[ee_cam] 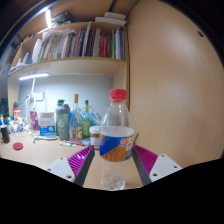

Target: Pour water

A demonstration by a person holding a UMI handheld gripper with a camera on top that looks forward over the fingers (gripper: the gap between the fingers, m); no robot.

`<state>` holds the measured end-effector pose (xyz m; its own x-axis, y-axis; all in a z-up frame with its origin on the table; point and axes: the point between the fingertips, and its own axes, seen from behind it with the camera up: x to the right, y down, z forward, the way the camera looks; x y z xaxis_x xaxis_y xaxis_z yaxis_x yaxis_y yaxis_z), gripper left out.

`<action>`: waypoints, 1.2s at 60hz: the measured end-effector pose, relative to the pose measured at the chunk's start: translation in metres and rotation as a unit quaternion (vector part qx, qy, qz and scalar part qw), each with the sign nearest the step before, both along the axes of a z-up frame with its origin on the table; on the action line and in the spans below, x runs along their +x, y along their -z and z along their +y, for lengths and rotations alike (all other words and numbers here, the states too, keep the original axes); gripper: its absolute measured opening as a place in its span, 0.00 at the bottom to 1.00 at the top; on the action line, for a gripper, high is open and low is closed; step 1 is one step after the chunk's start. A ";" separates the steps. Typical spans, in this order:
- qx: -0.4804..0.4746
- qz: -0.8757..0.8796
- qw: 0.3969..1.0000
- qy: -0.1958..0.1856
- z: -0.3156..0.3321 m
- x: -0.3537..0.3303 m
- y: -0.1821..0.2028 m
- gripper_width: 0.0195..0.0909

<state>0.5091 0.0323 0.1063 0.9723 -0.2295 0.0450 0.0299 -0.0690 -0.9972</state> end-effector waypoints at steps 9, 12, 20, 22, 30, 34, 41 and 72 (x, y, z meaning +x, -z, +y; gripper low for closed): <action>0.023 -0.007 1.000 0.001 0.029 0.007 -0.007 0.74; 0.027 -0.004 1.000 0.013 0.033 0.012 -0.007 0.52; 0.059 0.014 0.997 0.053 0.029 0.024 -0.011 0.47; 0.066 0.014 0.996 0.066 0.028 0.027 -0.013 0.45; 0.052 0.007 0.996 0.075 0.030 0.020 -0.012 0.38; 0.046 0.012 0.996 0.070 0.029 0.008 -0.011 0.38; 0.054 -0.021 0.997 0.043 0.028 -0.032 -0.048 0.37; 0.042 -0.656 0.749 -0.084 0.129 -0.448 -0.153 0.37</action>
<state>0.0613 0.1616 0.2590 0.1181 -0.1636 0.9794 0.9891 0.1068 -0.1015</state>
